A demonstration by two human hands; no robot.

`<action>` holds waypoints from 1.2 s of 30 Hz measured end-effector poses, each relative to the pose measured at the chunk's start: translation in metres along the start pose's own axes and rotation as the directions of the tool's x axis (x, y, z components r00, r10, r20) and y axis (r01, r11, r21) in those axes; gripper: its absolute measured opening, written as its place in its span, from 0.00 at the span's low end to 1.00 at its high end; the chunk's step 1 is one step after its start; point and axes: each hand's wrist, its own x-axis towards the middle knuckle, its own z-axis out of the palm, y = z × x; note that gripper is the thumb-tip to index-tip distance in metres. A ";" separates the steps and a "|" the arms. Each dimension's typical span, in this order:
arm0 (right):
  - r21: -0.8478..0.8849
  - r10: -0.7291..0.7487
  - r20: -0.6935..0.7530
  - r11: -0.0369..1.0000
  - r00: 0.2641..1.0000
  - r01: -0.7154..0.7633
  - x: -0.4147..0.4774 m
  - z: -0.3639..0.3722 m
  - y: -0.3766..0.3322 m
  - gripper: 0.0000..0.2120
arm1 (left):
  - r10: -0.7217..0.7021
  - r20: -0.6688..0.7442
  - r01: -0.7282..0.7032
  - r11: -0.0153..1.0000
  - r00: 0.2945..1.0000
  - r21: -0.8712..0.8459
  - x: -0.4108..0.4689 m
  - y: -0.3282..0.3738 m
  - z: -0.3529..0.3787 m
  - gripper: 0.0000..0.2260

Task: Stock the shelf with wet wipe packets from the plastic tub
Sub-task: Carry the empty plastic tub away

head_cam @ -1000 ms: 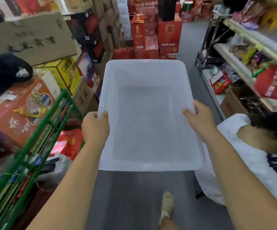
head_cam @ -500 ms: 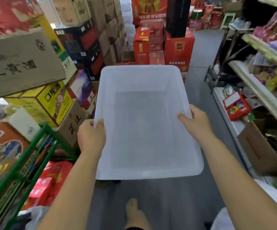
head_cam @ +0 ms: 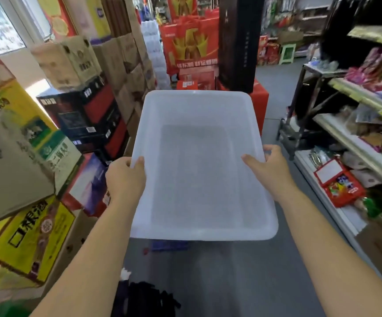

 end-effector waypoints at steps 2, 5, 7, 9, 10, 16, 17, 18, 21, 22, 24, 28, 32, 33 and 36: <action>0.010 -0.033 0.004 0.999 0.999 0.033 0.042 0.010 -0.011 0.24 | 0.057 -0.017 -0.057 0.998 0.998 0.010 0.038 0.016 0.017 0.20; 0.009 -0.091 0.011 0.996 0.996 0.090 0.108 0.022 -0.029 0.24 | 0.078 -0.053 -0.079 0.997 0.996 -0.010 0.092 0.041 0.046 0.19; 0.010 -0.117 0.040 0.993 0.992 0.117 0.155 0.028 -0.039 0.22 | 0.072 -0.059 -0.073 0.997 0.996 -0.015 0.127 0.060 0.067 0.19; 0.021 -0.141 0.077 0.990 0.987 0.140 0.205 0.035 -0.049 0.20 | 0.058 -0.064 -0.059 0.998 0.996 -0.013 0.161 0.081 0.090 0.20; 0.016 -0.149 0.099 0.989 0.984 0.148 0.229 0.039 -0.053 0.20 | 0.059 -0.074 -0.060 0.998 0.996 -0.016 0.179 0.090 0.102 0.20; -0.068 -0.135 0.226 0.986 0.965 0.153 0.376 0.061 -0.081 0.18 | 0.044 -0.061 -0.040 0.997 0.997 0.064 0.282 0.147 0.175 0.19; -0.084 -0.133 0.246 0.984 0.960 0.158 0.396 0.065 -0.086 0.17 | 0.038 -0.061 -0.033 0.996 0.997 0.078 0.297 0.153 0.187 0.19; -0.094 -0.131 0.263 0.983 0.956 0.161 0.415 0.070 -0.091 0.17 | 0.027 -0.064 -0.021 0.996 0.998 0.088 0.311 0.158 0.198 0.19; -0.104 -0.115 0.304 0.983 0.946 0.153 0.464 0.083 -0.101 0.15 | -0.008 -0.063 0.016 0.993 0.998 0.118 0.353 0.168 0.228 0.20; -0.114 -0.108 0.315 0.982 0.943 0.151 0.477 0.087 -0.103 0.13 | -0.022 -0.055 0.029 0.991 0.998 0.133 0.366 0.170 0.236 0.20; -0.133 -0.097 0.333 0.980 0.938 0.148 0.503 0.098 -0.107 0.11 | -0.047 -0.034 0.052 0.986 0.998 0.157 0.394 0.174 0.251 0.20; -0.181 -0.061 0.337 0.975 0.939 0.128 0.545 0.123 -0.115 0.08 | -0.070 0.023 0.064 0.975 0.997 0.211 0.447 0.177 0.273 0.20; -0.224 -0.008 0.329 0.971 0.944 0.086 0.580 0.152 -0.121 0.17 | -0.086 0.085 0.063 0.967 0.993 0.248 0.496 0.178 0.292 0.20; -0.240 0.006 0.324 0.968 0.946 0.076 0.587 0.161 -0.123 0.19 | -0.085 0.102 0.057 0.966 0.991 0.254 0.508 0.176 0.296 0.20; -0.261 0.028 0.301 0.964 0.953 0.054 0.606 0.185 -0.122 0.19 | -0.088 0.142 0.048 0.963 0.986 0.264 0.538 0.171 0.306 0.18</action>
